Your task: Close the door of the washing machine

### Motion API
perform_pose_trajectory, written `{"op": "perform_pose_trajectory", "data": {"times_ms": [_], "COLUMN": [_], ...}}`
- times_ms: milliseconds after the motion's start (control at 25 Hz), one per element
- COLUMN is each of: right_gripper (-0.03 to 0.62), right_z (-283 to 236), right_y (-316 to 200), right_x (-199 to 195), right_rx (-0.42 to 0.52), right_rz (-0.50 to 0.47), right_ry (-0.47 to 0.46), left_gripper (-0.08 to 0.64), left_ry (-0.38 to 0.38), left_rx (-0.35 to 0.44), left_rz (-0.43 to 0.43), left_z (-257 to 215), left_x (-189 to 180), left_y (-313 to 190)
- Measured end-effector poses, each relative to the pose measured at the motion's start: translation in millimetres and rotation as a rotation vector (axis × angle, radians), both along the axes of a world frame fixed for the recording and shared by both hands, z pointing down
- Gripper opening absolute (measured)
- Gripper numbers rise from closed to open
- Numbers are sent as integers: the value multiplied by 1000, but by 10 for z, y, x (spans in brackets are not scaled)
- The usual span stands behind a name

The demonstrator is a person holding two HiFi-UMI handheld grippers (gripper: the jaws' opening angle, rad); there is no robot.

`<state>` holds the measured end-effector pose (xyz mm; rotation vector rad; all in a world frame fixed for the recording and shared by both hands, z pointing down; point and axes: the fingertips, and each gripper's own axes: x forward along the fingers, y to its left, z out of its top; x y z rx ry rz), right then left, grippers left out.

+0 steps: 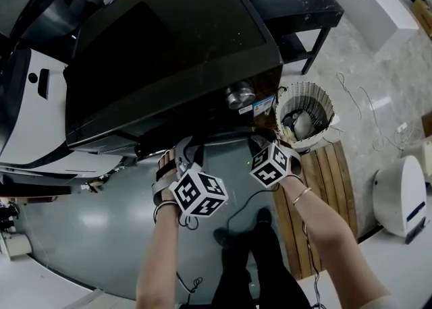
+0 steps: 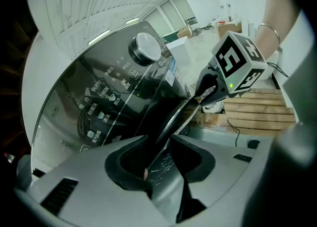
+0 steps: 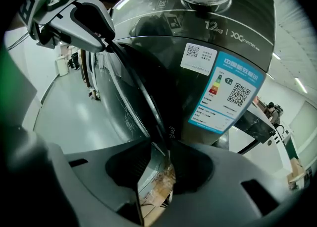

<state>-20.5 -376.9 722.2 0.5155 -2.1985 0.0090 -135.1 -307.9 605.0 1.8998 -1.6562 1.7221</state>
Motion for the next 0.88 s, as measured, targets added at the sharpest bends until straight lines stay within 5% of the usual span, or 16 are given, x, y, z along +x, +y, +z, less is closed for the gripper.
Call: {"op": "perform_pose_trajectory", "data": {"times_ms": [880], "right_gripper": [138], "right_z": [34], "right_y": [-119], "right_x": [-96], "right_rx": [-5], "right_rz": [4], "right_ry": [20], "left_gripper": [156], "left_ry": [24], "left_rx": [7], "left_rz": [-13], "left_z": [20], "left_x": [-67], "left_y": [-92]}}
